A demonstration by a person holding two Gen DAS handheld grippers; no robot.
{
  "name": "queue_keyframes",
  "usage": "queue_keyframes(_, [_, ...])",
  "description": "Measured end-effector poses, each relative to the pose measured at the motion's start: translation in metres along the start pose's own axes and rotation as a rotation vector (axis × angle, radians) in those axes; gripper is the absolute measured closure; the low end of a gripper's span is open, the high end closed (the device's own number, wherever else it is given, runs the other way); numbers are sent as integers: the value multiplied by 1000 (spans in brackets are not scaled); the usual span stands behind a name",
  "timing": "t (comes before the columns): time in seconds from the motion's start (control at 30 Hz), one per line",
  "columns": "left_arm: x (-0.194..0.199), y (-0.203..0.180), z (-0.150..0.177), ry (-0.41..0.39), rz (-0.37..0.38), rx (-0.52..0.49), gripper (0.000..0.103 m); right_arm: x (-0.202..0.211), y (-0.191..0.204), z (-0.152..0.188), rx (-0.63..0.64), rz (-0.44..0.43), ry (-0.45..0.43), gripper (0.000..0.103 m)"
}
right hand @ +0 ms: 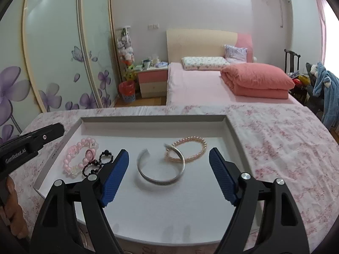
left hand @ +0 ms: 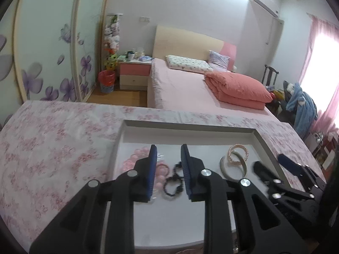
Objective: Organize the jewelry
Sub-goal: 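Carry the cuff and black bracelet into the grey tray and release both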
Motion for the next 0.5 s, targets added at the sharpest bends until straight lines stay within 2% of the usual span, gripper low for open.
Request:
queue_keyframes(0.3, [31,21,-1,-21,-51,27,79,22,-16,-7,-35,22,-27,34])
queue_keyframes(0.5, [61,26,0,-42,-69,19,79,43,-17,-5,-25,20,-36,35])
Point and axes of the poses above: each gripper's, at about its wrist camera, not at the fingertips, and x roughly against the way its jaws point, y to its left, z to its underside, the point moved 5 cm from there along -x, roughly the way its jaws point, and after that the axes turned 12 degrees about -y, right-handed, at the moved point
